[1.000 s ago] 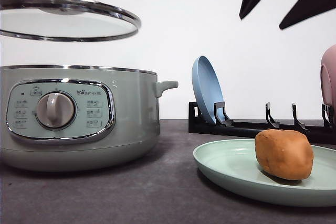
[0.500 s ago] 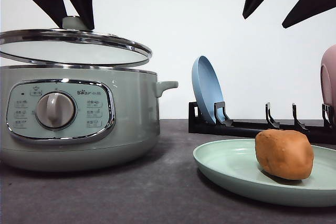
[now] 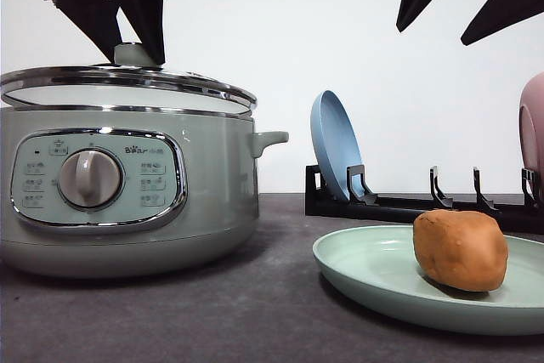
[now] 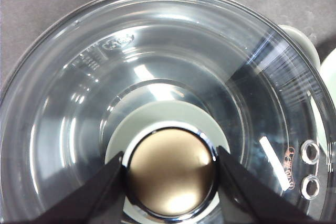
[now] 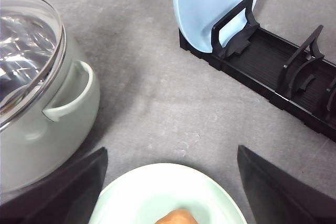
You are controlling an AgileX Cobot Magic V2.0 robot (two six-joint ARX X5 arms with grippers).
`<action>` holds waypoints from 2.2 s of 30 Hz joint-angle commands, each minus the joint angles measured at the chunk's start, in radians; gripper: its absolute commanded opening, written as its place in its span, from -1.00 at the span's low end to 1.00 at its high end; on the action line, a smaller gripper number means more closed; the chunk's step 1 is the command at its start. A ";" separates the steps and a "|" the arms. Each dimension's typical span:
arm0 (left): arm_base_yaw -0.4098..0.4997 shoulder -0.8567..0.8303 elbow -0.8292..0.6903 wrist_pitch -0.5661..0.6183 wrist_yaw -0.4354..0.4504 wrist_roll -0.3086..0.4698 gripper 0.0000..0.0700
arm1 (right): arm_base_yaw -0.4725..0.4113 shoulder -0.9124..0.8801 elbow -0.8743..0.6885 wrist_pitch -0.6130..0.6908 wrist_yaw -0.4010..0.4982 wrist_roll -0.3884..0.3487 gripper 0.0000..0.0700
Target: Transfer potato from steamer to green plate
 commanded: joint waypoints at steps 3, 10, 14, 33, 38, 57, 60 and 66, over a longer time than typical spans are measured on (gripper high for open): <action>-0.004 0.026 0.040 0.020 0.004 0.010 -1.00 | 0.008 0.007 0.014 0.005 0.005 -0.011 0.42; -0.004 0.052 0.040 0.020 0.004 0.013 -1.00 | 0.008 0.007 0.014 -0.006 0.005 -0.011 0.42; -0.004 0.059 0.040 0.019 0.004 0.013 -1.00 | 0.008 0.007 0.014 -0.007 0.004 -0.012 0.42; -0.014 0.051 0.040 -0.004 0.004 -0.003 0.48 | 0.008 0.007 0.014 -0.016 -0.003 -0.016 0.42; -0.016 -0.002 0.041 0.003 0.004 -0.003 0.47 | 0.008 0.007 0.014 -0.039 -0.012 -0.016 0.42; -0.020 -0.258 0.041 -0.022 0.140 -0.006 0.46 | 0.008 0.007 0.014 -0.168 -0.363 -0.016 0.42; -0.026 -0.276 0.041 -0.045 0.160 -0.006 0.46 | 0.008 0.007 0.014 -0.173 -0.375 -0.015 0.42; -0.029 -0.284 0.041 -0.080 0.161 -0.006 0.02 | 0.008 0.007 0.014 -0.185 -0.375 -0.015 0.41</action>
